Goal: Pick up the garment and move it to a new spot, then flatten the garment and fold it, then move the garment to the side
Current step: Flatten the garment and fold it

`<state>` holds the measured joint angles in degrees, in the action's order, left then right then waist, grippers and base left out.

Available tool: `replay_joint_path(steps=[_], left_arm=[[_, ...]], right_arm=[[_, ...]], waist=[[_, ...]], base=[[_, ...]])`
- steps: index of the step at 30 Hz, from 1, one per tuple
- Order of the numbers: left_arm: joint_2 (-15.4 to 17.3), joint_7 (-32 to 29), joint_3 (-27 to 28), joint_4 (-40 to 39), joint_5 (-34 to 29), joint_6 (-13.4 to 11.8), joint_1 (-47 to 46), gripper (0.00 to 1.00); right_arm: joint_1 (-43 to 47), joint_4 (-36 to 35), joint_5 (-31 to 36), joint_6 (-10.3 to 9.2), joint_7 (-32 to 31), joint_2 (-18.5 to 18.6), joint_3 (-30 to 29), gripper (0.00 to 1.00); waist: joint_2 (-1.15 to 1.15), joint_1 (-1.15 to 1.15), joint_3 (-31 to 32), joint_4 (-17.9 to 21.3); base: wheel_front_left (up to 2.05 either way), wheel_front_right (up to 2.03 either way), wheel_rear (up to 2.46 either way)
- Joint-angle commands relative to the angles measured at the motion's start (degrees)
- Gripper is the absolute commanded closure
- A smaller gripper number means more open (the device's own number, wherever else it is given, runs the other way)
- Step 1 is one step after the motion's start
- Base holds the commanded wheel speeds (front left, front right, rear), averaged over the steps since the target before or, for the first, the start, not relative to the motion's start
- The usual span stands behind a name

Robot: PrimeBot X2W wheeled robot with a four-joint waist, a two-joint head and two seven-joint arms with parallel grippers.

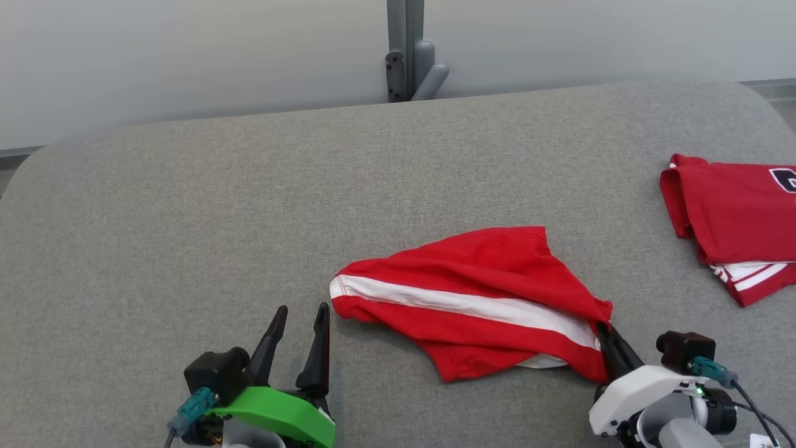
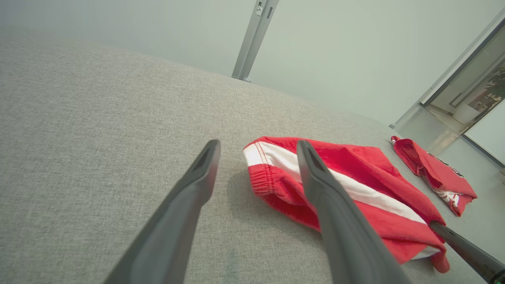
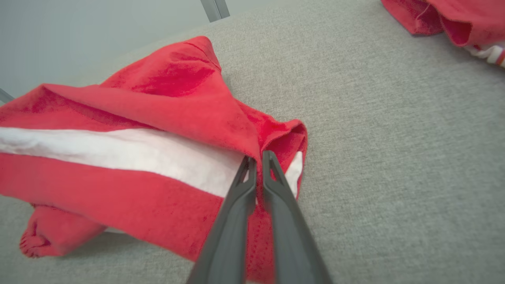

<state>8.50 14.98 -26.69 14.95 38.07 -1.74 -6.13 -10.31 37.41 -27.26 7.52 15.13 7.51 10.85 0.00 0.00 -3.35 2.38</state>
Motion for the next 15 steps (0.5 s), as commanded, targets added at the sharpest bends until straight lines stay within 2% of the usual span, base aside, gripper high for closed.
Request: replay_joint_path(steps=[1,6,7,10,15], left_arm=[[-0.2,0.2,0.5,0.3,-1.2,0.4,1.2,0.0],[-1.3,0.2,1.2,1.0,-2.2,1.4,2.1,0.0],[-1.6,0.2,0.9,1.4,-2.6,1.8,2.1,0.0],[-2.0,0.2,0.7,1.9,-3.3,2.3,1.7,0.0],[-2.5,0.2,1.2,2.1,-3.9,2.6,1.1,0.0]], right_arm=[[-0.9,-0.8,0.7,-0.06,0.0,0.7,-0.4,1.0],[-4.1,-4.0,3.2,-0.06,0.0,1.6,-4.6,1.0],[-5.7,-3.8,6.0,-0.06,0.0,1.1,-8.8,0.0],[-6.8,-3.1,9.7,-0.04,0.0,-1.1,-11.3,0.0],[-3.9,-1.9,10.5,-0.07,0.0,-2.0,-10.8,0.0]], waist=[[0.0,0.0,0.5,-0.3],[0.0,0.0,1.0,-0.1],[0.0,0.0,0.9,0.1],[0.0,0.0,0.6,0.0],[0.0,0.0,-0.1,-0.1]], base=[[0.0,0.0,0.0],[0.0,0.0,0.0],[0.0,0.0,0.0],[0.0,0.0,0.0],[0.0,0.0,0.0]])
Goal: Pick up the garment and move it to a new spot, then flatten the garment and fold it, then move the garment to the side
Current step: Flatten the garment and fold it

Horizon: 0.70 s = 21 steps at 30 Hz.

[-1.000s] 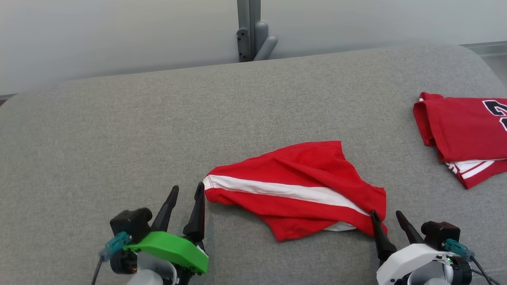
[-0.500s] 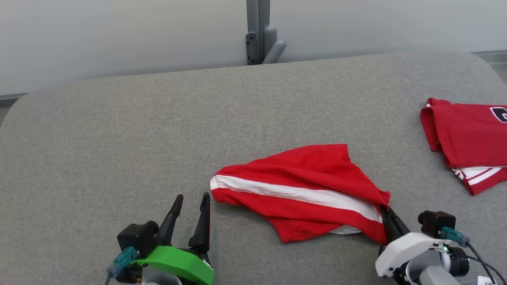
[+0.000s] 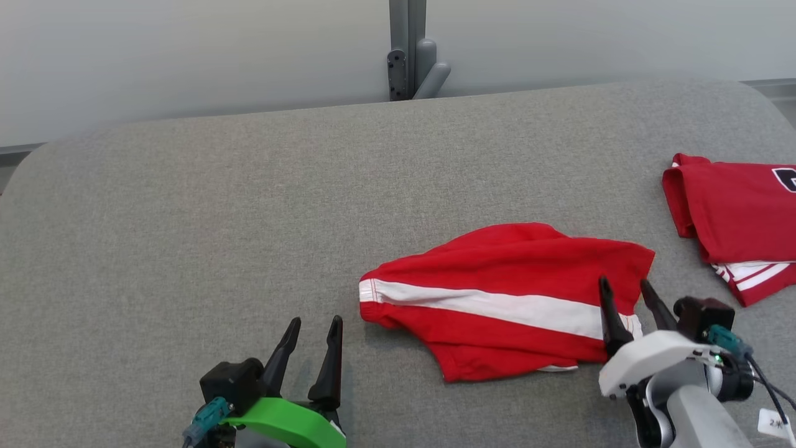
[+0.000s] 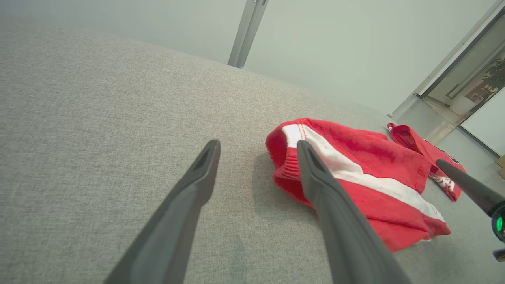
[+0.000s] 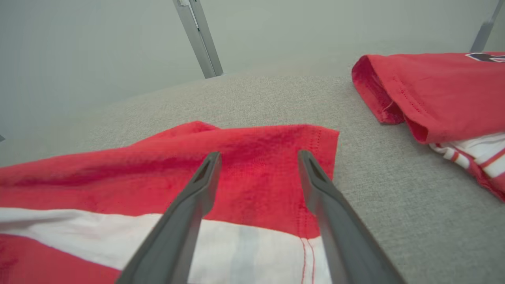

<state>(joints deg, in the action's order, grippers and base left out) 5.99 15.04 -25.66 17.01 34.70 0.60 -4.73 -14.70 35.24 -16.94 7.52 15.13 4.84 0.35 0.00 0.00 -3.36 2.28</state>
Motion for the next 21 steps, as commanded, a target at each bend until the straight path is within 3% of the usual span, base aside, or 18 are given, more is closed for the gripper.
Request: replay_joint_path(steps=[1,7,14,15,16,19,20,21], left_arm=[[0.0,0.1,0.4,0.1,-0.7,0.4,-0.4,0.0],[-0.3,0.1,1.3,0.4,-1.5,0.6,-0.2,0.0],[-0.8,0.1,1.4,1.1,-2.1,1.2,-0.6,0.0],[-0.8,0.1,1.5,1.2,-2.2,1.2,-0.7,0.0],[-0.9,0.1,1.6,1.2,-2.3,1.2,-0.8,0.0],[-1.0,0.1,1.8,1.4,-2.7,1.4,-0.9,0.0],[-1.0,0.1,1.8,1.5,-2.7,1.3,-0.9,0.0],[-1.1,0.1,1.9,1.5,-2.8,1.4,-0.8,0.0]], right_arm=[[1.3,0.0,0.1,-0.06,0.0,0.3,-0.1,0.0],[5.2,0.0,-0.8,-0.06,0.0,-0.9,-1.8,0.0],[3.8,3.7,-1.3,-0.06,0.0,-1.4,-3.4,0.0],[3.5,4.3,-1.7,-0.06,0.0,-1.5,-3.6,0.05],[3.2,4.8,-2.4,-0.06,0.0,-1.6,-3.5,0.18],[2.2,5.8,-3.3,-0.06,0.0,-1.6,-3.2,0.65],[2.0,6.1,-3.5,-0.06,0.0,-1.6,-3.2,0.89],[1.8,6.4,-4.1,-0.06,0.0,-1.6,-3.3,1.0]], waist=[[0.0,0.0,-0.3,0.0],[0.0,0.0,-1.3,0.5],[0.0,0.0,-1.6,0.8],[0.0,0.0,-1.6,0.8],[0.0,0.0,-1.7,0.7],[0.0,0.0,-1.8,0.6],[0.0,0.0,-1.8,0.5],[0.0,0.0,-1.8,0.4]], base=[[0.0,0.0,0.0],[0.0,0.0,0.0],[0.0,0.0,0.0],[0.0,0.0,0.0],[0.0,0.0,0.0],[0.0,0.0,0.0],[0.0,0.0,0.0],[0.0,0.0,0.0]])
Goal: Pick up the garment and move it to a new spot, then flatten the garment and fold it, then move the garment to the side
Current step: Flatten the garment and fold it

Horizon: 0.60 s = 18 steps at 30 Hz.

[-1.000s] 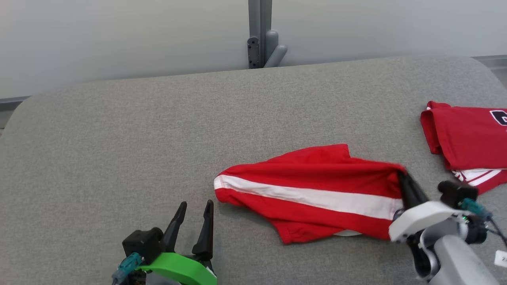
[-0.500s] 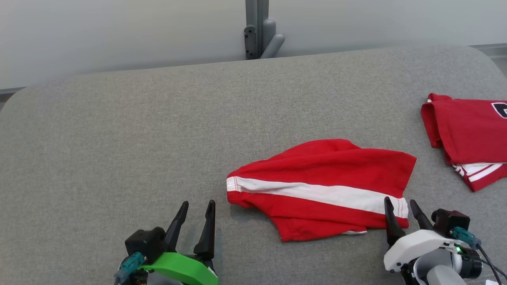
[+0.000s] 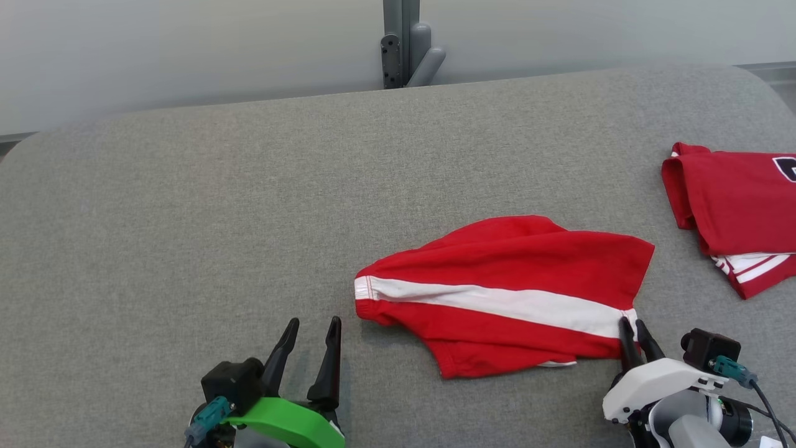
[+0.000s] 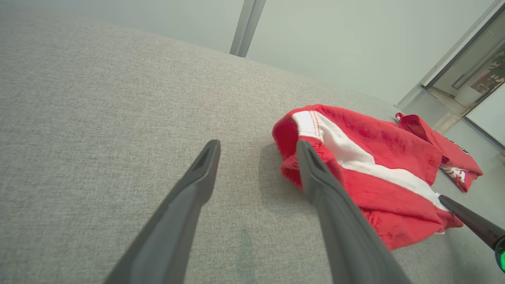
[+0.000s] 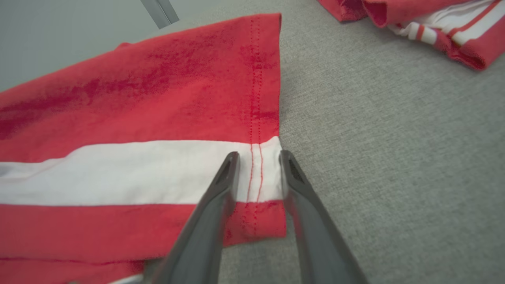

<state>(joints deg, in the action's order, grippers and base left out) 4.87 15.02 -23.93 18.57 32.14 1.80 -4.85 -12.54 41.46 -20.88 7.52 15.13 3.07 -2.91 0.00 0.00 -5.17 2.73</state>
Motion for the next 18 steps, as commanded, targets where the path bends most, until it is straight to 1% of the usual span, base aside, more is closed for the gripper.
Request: replay_joint_path(steps=[1,5,9,12,15,18], left_arm=[[0.0,0.1,0.3,0.1,-0.3,0.3,-0.6,0.0],[-0.3,0.1,0.6,0.4,-0.5,0.4,-0.5,0.0],[-0.5,0.1,1.0,0.5,-0.6,0.5,-0.1,0.0],[-0.7,0.1,1.0,0.6,-0.4,0.6,-0.5,0.0],[-1.0,-0.4,0.8,0.1,1.0,1.1,-1.6,0.0],[-1.2,-2.7,0.2,-0.6,3.3,2.1,-2.2,0.0]], right_arm=[[-0.6,0.5,-0.8,-0.06,0.0,0.1,0.0,1.0],[-0.9,1.0,-1.8,-0.06,0.0,0.5,0.5,1.0],[0.2,-0.2,-1.5,-0.06,0.0,1.4,0.0,1.0],[1.7,-1.6,-0.6,-0.06,0.0,2.9,-0.7,1.0],[3.0,-2.9,0.6,-0.06,0.0,4.2,-1.9,1.0],[3.7,-3.6,1.5,-0.06,0.0,4.9,-2.7,1.0]], waist=[[0.0,0.0,0.0,-0.1],[0.0,0.0,0.1,-0.2],[0.0,0.0,0.3,-0.2],[0.0,0.0,0.4,-0.1],[0.0,0.0,0.2,0.2],[0.0,0.0,-0.1,0.6]], base=[[0.0,0.0,0.0],[0.0,0.0,0.0],[0.0,0.0,0.0],[0.0,0.0,0.0],[0.0,0.0,0.0],[0.0,0.0,0.0]])
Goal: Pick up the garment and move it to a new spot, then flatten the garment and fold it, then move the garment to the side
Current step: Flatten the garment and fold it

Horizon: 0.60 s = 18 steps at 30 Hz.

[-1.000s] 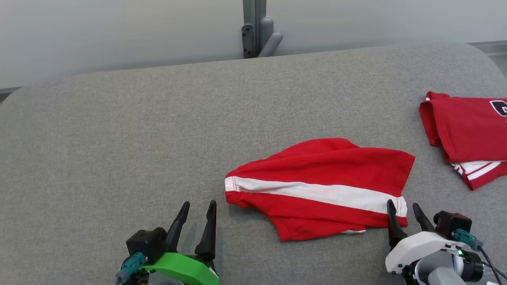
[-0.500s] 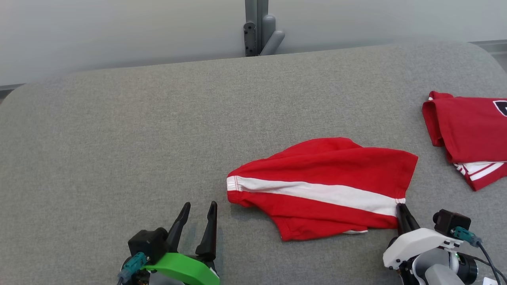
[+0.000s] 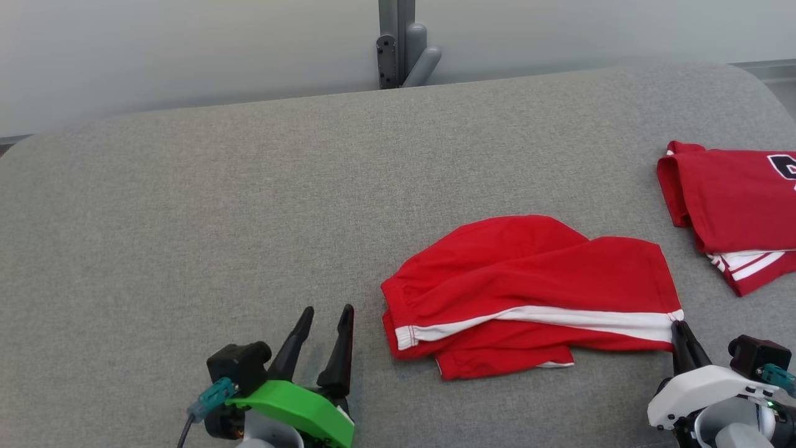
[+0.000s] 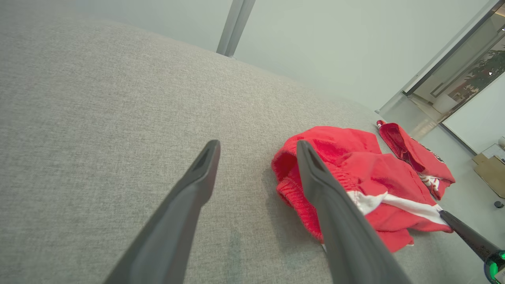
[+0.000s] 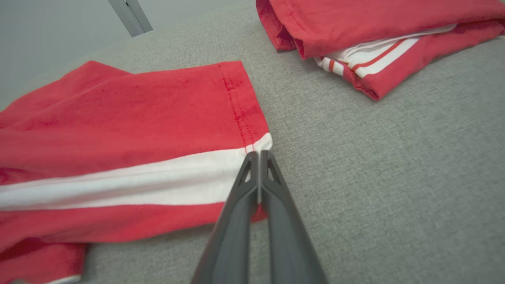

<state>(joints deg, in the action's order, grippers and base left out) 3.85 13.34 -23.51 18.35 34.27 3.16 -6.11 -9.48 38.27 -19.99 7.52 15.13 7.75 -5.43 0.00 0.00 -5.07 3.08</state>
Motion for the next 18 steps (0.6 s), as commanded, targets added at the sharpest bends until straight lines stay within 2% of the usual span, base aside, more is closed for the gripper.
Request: replay_joint_path(steps=[1,5,9,18], left_arm=[[-0.3,-2.2,-0.7,-0.7,2.2,1.1,-1.2,0.0],[-0.2,-6.3,-3.1,-1.8,3.4,2.0,-2.1,0.0],[1.7,-11.6,-7.2,-2.6,2.0,2.7,-1.9,0.0],[2.3,-17.3,-8.8,-5.0,6.4,3.3,0.0,0.0]], right_arm=[[0.7,-0.5,0.8,-0.06,0.0,0.3,-0.3,1.0],[0.6,-0.6,1.3,-0.06,0.0,0.2,-0.5,1.0],[-0.1,-0.6,1.8,-0.06,0.0,-0.3,-0.5,1.0],[-0.3,-0.9,1.8,-0.06,0.0,-0.4,-0.2,1.0]], waist=[[0.0,0.0,-0.3,0.4],[0.0,0.0,-0.4,0.8],[0.0,0.0,-0.5,1.2],[0.0,0.0,-0.7,1.2]], base=[[0.0,0.0,0.0],[0.0,0.0,0.0],[0.0,0.0,0.0],[0.0,0.0,0.0]])
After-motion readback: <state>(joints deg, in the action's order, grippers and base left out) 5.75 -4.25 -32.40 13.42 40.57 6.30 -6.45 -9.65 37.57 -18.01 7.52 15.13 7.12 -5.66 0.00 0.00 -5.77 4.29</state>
